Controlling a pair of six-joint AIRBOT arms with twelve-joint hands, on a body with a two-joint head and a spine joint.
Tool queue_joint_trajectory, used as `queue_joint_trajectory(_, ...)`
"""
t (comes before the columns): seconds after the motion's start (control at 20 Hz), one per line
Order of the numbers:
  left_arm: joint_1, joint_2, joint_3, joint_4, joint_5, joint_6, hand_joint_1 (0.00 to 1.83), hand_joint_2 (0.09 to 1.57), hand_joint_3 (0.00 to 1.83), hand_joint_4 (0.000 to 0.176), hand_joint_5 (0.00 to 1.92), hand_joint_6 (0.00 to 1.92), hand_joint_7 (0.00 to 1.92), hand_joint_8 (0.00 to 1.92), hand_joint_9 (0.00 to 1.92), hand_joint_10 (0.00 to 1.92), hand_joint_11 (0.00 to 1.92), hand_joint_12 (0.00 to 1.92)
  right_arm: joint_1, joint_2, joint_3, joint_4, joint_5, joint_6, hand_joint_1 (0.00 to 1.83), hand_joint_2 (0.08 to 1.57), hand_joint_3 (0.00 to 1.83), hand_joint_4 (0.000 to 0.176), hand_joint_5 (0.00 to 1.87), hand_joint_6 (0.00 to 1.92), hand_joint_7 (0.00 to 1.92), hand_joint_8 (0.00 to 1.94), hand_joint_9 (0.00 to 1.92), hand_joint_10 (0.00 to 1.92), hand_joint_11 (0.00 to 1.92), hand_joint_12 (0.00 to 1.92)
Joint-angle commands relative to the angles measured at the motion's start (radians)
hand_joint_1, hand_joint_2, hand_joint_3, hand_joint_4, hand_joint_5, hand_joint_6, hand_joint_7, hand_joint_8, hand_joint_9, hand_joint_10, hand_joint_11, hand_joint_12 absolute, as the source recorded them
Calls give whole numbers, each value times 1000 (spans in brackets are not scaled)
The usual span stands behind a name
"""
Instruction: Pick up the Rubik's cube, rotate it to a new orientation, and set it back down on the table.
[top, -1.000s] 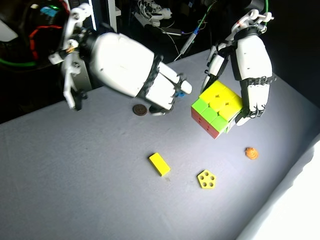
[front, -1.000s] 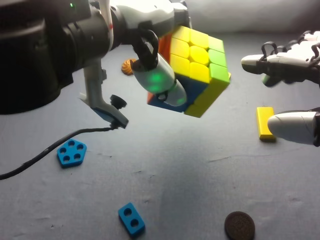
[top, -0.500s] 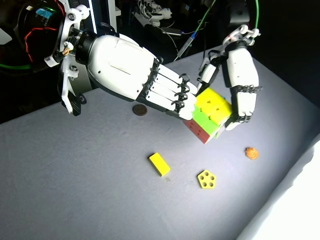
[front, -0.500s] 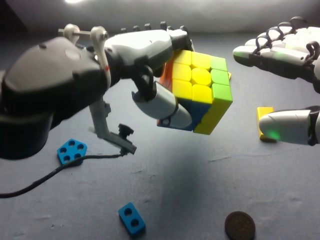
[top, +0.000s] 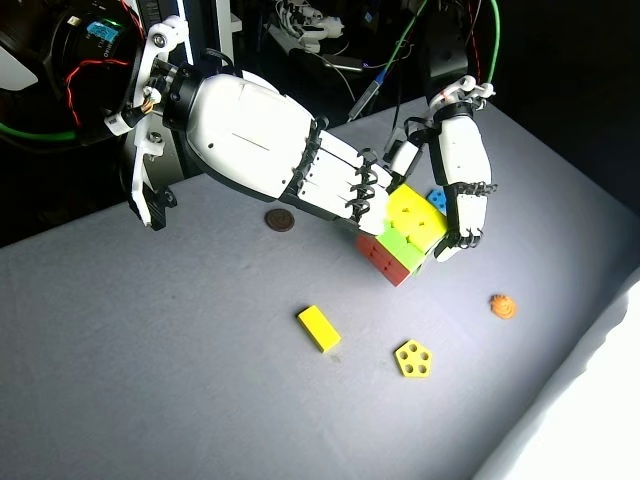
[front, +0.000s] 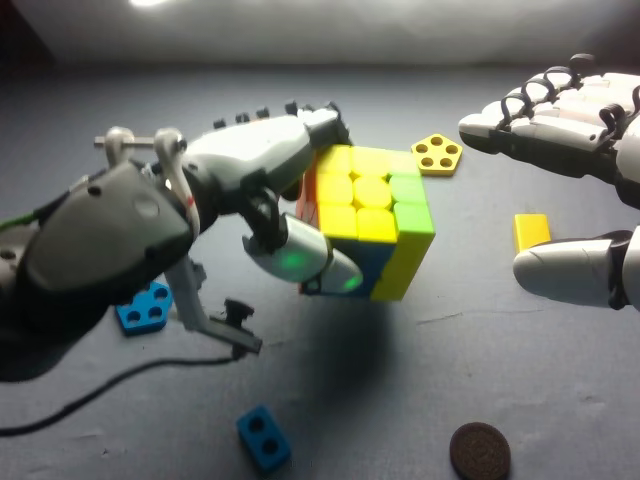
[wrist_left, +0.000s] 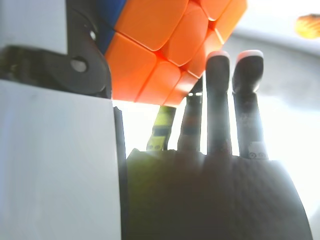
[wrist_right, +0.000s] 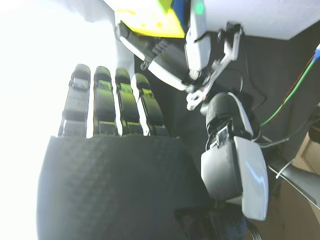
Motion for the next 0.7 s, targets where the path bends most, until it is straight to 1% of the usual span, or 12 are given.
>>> queue_joint_trajectory(0.0,-2,-2,3,65,-97,-41,1033,1415,0,0,544,1613,428,1921,302,1921,347,1921,17,2,-2,-5,113,0,0,1257,0,0,0,0,11,3,18,7,0,0)
queue_joint_trajectory(0.1,26,-8,4,88,-110,-78,1038,1412,0,0,550,1601,431,1921,304,1921,348,1921,16,2,-3,-5,113,0,0,1256,0,0,0,0,9,2,17,7,0,0)
queue_joint_trajectory(0.15,38,-9,4,97,-120,-93,1015,1424,1,0,522,1666,415,1921,287,1921,341,1921,16,1,-3,-5,113,0,0,1259,0,0,0,0,6,0,17,7,0,0)
queue_joint_trajectory(0.3,69,-14,9,126,-159,-147,1011,1428,2,0,528,1695,398,1921,310,1921,347,1921,16,0,-3,-5,113,0,0,1271,1,0,0,0,7,2,12,4,0,0)
queue_joint_trajectory(0.4,79,-16,15,140,-164,-166,1011,1427,2,0,527,1686,405,1921,310,1921,350,1921,15,0,-3,-5,113,0,0,1261,0,0,0,0,18,6,28,11,0,0)
queue_joint_trajectory(0.5,90,-21,22,159,-172,-192,1032,1415,0,0,553,1631,418,1921,324,1921,356,1921,14,0,-3,-5,110,0,0,1271,2,0,0,0,21,7,24,9,0,0)
queue_joint_trajectory(0.65,100,-26,24,169,-177,-208,1024,1420,0,0,544,1652,406,1921,298,1921,334,1921,14,0,-3,-5,108,0,0,1269,1,0,0,0,25,7,30,11,0,0)
